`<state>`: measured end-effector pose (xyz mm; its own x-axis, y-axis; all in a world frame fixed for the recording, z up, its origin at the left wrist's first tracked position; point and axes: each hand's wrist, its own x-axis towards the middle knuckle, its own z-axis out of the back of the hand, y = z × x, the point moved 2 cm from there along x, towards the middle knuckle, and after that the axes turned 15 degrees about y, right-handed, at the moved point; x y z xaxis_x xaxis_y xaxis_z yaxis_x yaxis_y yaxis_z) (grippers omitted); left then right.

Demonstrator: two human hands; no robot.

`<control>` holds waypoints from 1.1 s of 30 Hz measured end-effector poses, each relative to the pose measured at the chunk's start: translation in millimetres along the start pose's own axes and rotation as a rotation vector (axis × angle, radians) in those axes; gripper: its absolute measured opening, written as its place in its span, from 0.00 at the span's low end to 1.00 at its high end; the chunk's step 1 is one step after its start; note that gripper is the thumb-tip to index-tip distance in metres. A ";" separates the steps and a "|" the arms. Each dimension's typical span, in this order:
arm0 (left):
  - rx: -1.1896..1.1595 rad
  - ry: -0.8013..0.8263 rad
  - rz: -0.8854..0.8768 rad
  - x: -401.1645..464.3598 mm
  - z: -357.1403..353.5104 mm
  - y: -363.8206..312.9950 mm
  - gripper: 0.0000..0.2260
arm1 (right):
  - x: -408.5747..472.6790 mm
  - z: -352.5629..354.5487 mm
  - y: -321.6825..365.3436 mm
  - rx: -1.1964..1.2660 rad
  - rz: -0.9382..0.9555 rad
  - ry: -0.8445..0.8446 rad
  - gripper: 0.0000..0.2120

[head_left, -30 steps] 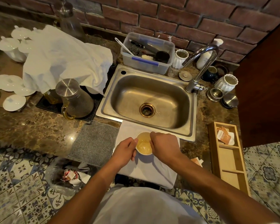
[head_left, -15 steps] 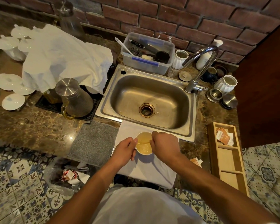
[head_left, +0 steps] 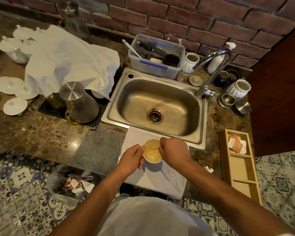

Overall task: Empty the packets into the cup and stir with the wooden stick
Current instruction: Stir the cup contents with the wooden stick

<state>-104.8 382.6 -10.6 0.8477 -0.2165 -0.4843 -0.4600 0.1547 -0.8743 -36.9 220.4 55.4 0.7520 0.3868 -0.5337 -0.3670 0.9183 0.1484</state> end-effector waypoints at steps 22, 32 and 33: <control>-0.020 -0.001 0.000 0.9 0.3 2.6 0.18 | -11.3 3.5 1.6 0.081 0.009 0.074 0.07; -0.037 -0.007 0.005 2.0 0.4 0.9 0.18 | -34.7 30.3 -61.3 0.767 -0.101 -0.069 0.07; -0.034 -0.006 0.007 1.9 0.6 0.4 0.18 | -37.9 26.1 -65.5 0.826 -0.103 -0.060 0.07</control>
<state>-103.3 382.8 -11.8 0.8458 -0.2101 -0.4904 -0.4747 0.1234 -0.8715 -27.2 147.8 87.6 0.7963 0.2798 -0.5363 0.2072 0.7067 0.6765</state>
